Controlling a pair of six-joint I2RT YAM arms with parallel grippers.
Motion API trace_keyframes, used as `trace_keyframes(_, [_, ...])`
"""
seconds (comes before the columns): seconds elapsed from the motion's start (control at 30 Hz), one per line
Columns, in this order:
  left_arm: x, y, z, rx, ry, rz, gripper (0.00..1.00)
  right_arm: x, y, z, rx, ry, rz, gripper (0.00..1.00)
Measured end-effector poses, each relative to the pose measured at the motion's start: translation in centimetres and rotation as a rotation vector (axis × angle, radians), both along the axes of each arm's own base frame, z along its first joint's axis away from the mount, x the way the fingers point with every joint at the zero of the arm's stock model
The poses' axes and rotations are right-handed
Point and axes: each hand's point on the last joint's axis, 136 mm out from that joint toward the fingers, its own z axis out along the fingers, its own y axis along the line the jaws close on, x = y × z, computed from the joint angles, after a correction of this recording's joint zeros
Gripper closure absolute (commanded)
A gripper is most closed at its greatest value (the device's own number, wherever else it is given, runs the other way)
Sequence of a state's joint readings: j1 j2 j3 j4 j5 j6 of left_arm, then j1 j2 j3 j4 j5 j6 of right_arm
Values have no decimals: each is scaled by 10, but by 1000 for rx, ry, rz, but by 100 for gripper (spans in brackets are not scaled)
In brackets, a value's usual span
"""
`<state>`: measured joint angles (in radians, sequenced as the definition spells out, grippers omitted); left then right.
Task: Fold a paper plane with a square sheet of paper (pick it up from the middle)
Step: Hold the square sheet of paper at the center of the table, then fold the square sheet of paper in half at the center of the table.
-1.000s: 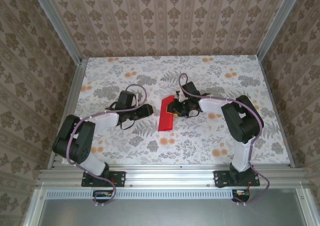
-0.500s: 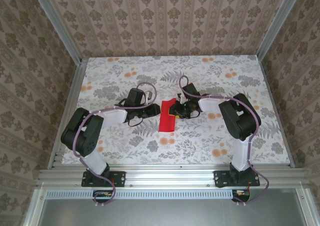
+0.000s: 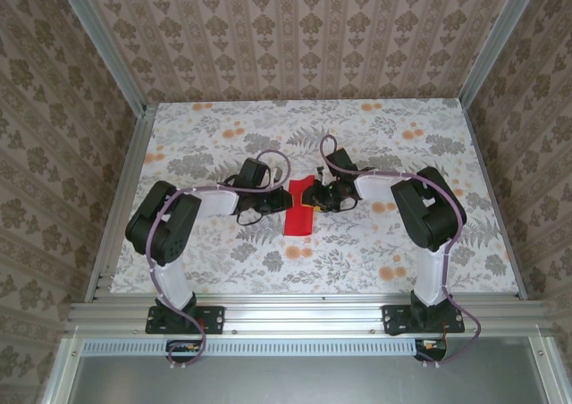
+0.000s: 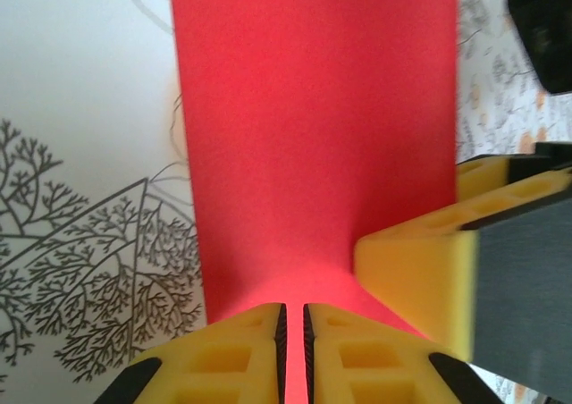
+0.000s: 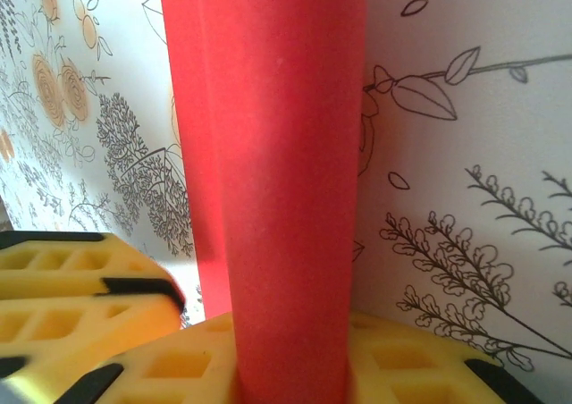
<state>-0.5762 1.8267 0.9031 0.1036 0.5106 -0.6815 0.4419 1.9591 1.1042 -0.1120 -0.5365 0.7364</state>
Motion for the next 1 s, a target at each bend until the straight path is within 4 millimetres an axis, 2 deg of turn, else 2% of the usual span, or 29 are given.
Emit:
trace_keyframes(0.1, [-3, 2, -11, 22, 32, 0, 86, 0, 1, 1, 2, 0, 1, 67])
trace_keyframes(0.3, [-3, 1, -11, 37, 39, -4, 87, -1, -2, 6, -12, 5, -3, 54])
trace_keyframes(0.47, [-2, 0, -12, 41, 44, -5, 88, -6, -15, 14, -87, 1, -27, 48])
trace_keyframes(0.6, [-3, 0, -12, 44, 45, -8, 88, -10, -20, 18, -164, -19, -24, 46])
trace_keyframes(0.77, [-2, -1, -12, 44, 44, -10, 88, -12, -12, 21, -215, -43, 8, 47])
trace_keyframes(1.0, [-3, -3, -11, 45, 42, -15, 87, -11, -12, 12, -259, -38, 17, 53])
